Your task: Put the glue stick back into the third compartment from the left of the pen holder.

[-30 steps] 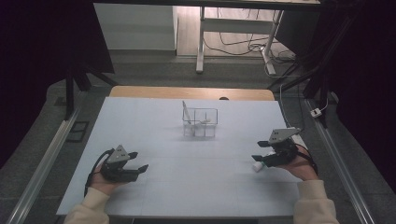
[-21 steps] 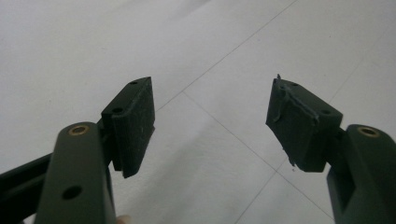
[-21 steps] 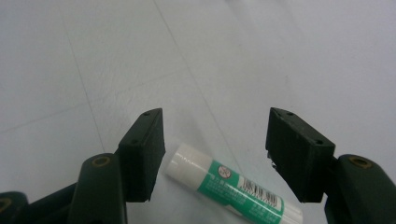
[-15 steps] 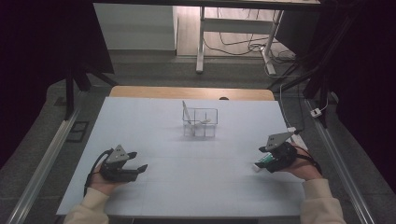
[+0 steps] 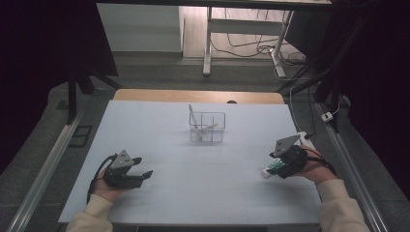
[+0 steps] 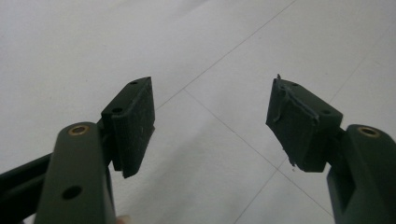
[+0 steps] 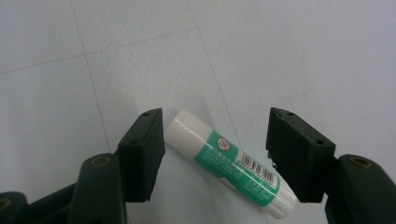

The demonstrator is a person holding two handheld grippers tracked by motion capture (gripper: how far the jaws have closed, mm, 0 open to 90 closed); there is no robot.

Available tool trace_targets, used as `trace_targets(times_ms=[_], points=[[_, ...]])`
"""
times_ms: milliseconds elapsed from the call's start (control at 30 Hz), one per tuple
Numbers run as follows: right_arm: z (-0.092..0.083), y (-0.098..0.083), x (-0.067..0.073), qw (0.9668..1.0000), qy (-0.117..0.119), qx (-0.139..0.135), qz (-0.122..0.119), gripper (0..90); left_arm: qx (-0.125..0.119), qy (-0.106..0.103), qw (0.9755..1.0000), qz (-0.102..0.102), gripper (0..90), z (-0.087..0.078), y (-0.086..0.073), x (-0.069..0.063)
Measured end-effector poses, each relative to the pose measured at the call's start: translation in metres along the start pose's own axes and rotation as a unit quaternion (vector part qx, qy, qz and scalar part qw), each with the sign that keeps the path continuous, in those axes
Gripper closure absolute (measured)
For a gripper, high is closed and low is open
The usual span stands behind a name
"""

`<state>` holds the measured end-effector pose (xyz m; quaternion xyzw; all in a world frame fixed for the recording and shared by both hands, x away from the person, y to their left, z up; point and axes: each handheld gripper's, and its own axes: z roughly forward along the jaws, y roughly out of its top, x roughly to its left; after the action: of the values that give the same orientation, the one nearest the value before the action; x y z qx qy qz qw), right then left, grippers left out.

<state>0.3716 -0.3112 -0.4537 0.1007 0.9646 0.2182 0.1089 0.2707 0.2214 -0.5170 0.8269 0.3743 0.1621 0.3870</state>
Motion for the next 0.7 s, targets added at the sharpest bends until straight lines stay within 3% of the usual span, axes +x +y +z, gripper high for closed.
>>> trace_targets(times_ms=[433,700], points=[[0.005,-0.004,-0.004,0.9998,0.008,0.013,-0.012,36.2,0.005,-0.003,1.0,0.002,32.5,0.002,0.0,0.0],[0.017,-0.003,-0.001,0.9983,0.01,0.04,-0.041,33.7,0.008,-0.005,1.0,0.0,32.5,0.003,-0.001,0.001]])
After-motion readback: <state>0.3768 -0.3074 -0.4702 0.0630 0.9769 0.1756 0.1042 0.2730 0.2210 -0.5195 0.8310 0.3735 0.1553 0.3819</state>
